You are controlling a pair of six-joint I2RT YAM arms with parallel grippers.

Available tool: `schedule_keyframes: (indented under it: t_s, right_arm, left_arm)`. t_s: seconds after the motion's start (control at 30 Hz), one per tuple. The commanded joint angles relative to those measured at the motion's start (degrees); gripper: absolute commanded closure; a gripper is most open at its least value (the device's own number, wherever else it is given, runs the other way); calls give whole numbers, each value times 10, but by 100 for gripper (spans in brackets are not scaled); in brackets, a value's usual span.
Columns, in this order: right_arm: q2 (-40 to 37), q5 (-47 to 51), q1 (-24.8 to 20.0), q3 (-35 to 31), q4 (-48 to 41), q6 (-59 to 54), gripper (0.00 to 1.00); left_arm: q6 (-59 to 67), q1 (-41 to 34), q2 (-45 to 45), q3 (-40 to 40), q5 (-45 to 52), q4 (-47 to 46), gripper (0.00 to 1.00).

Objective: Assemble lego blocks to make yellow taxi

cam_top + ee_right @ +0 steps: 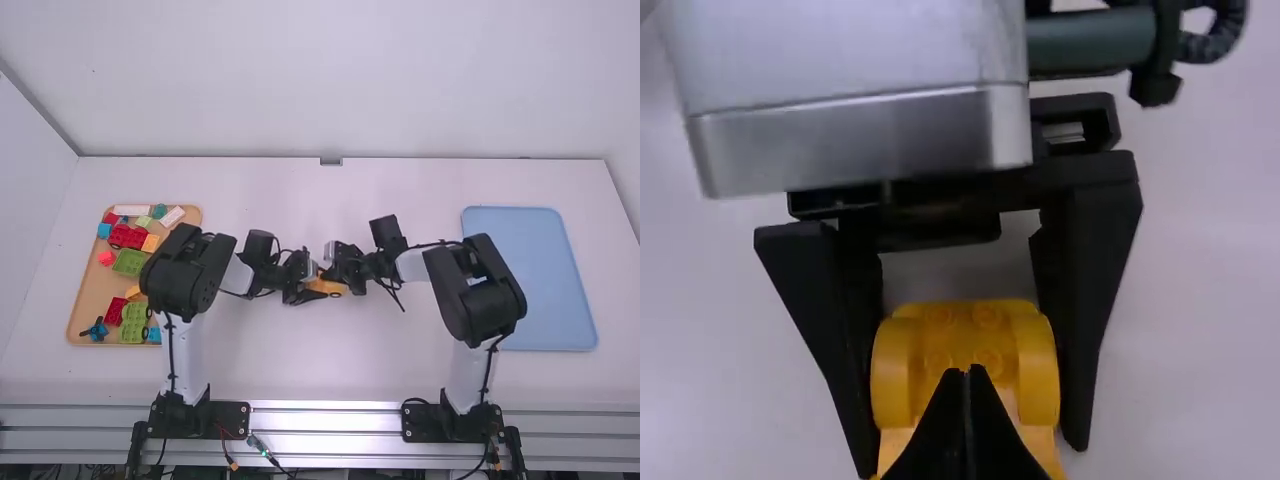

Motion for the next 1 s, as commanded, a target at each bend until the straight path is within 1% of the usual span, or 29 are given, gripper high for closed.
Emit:
schedule_keyframes:
  t_s: [0.0,0.13,0.27,0.43,0.53,0.63,0.73,0.83,0.97]
  right_arm:
    - [-9,67,1,-18,-40,-35,100]
    - [-26,65,1,-30,-44,-41,100]
    - [-51,19,-14,-42,-7,-39,100]
    - [-87,-16,-33,-44,36,-41,100]
    - [-105,-17,-37,-44,43,-41,100]
    - [-107,-12,-43,-44,39,-38,100]
    - [-104,-10,-52,-44,3,-45,100]
    - [-87,15,-55,-46,-25,-54,100]
    - [-58,12,-55,-49,-22,-56,100]
  left_arm:
    - [-25,-3,14,0,-39,-11,40]
    - [-34,-3,14,2,-53,-11,40]
    - [-34,-3,14,1,-54,-9,40]
    - [-34,-3,14,0,-54,-10,40]
    - [-34,-3,14,2,-54,-11,40]
    - [-34,-3,14,1,-53,-9,40]
    - [-34,-3,14,1,-53,-9,40]
    - [-34,-3,14,2,-54,-11,40]
    - [-30,-3,14,1,-54,-11,40]
